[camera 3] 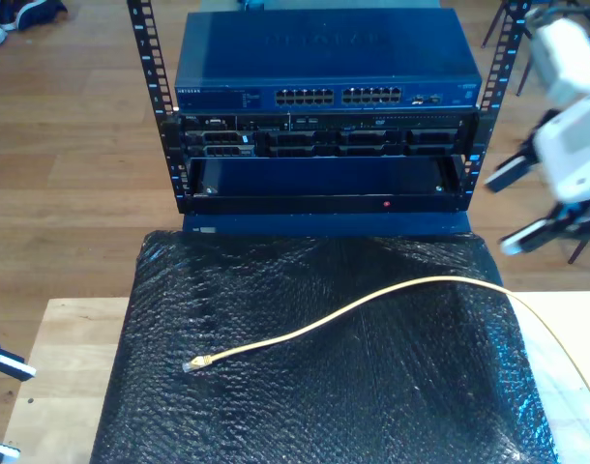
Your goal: Grab the cable and plug it in
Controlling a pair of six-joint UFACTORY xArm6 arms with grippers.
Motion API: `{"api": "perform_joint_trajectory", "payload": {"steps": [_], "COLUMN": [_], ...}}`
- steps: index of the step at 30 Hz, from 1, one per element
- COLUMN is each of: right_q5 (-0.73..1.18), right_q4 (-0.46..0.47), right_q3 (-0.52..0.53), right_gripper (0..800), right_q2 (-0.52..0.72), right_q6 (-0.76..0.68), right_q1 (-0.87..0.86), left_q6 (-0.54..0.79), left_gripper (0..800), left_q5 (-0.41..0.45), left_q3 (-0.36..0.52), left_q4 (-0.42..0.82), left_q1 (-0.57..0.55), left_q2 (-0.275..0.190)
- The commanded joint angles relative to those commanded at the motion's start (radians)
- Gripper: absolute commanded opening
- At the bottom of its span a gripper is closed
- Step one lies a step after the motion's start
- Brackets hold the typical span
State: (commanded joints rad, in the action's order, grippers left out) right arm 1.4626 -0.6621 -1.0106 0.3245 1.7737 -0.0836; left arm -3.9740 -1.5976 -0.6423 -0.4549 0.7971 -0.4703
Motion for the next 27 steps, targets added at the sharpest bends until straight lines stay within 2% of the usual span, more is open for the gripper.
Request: {"api": "perform_joint_trajectory", "payload": {"steps": [12,23,27], "right_q5": [-0.129,-0.180,-0.212], "right_q4": [0.087,0.094,0.124], "right_q3": [0.023,0.023,0.018], "right_gripper": [792,791,791], "right_q2": [-0.021,-0.048,-0.060], "right_q6": [-0.100,-0.144,-0.169], "right_q1": [0.203,0.318,0.361], "left_q6": [-0.011,-0.015,-0.015], "left_gripper": [800,800,800], "left_q5": [0.048,0.054,0.055], "left_q3": [0.043,0.043,0.043], "left_q4": [-0.028,-0.028,-0.028], "left_q1": [0.000,0.002,0.002], "left_q2": [0.002,0.021,0.021]}}
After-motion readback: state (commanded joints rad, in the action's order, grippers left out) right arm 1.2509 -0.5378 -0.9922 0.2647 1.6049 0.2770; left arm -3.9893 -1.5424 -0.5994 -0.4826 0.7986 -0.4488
